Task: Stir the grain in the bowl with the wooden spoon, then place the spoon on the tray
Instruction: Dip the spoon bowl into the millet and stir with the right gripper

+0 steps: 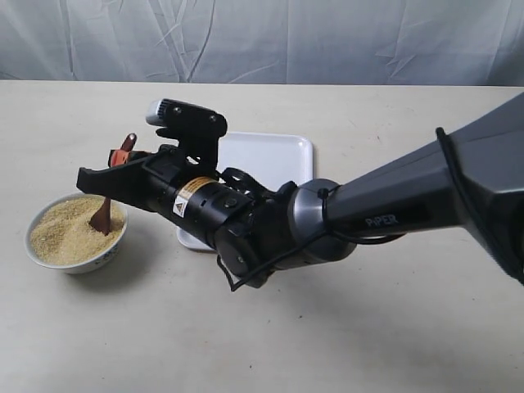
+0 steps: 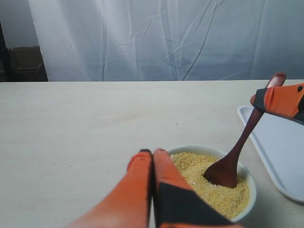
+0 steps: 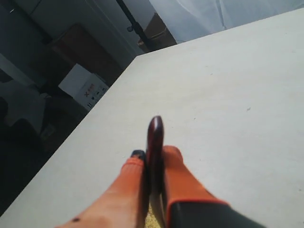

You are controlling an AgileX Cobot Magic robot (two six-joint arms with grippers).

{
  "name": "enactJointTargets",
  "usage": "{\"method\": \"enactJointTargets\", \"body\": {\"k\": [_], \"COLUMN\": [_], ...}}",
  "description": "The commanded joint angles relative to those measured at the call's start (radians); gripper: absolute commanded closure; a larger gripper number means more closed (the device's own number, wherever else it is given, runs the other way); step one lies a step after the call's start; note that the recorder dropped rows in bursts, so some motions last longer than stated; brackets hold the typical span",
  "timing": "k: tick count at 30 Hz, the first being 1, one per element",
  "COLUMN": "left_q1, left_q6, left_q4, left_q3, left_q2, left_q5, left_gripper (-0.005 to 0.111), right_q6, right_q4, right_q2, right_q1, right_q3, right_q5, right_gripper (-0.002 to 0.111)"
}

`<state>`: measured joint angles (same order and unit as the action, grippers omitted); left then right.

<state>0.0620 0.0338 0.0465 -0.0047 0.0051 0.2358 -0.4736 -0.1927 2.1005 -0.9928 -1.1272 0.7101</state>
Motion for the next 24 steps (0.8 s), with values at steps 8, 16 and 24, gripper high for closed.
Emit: {"method": "enactJointTargets", "body": {"k": [8,16,24], "left_q1": [0.0,0.0,0.0], "left_q6": [-0.006,-0.006,-0.006], "left_q4": [-0.008,-0.008,-0.008], "left_q3": [0.005,0.005,0.005], "left_q2": [-0.005,-0.005,-0.005], "left_q5": [-0.002,-0.002,-0.002], "left_gripper": [0.106,0.106,0.106], "right_q6": [0.095,0.263,0.143], "right_q4": [0.025,-0.04,0.011], "right_q2": [-0.086,-0.058,0.003], "right_q1": [0.006,0.006,0.003], "right_q3": [0.002,0.002,0.002], "right_q5": [0.039,-0.001,-0.001], "right_gripper": [0.109,0.109,0.109]}}
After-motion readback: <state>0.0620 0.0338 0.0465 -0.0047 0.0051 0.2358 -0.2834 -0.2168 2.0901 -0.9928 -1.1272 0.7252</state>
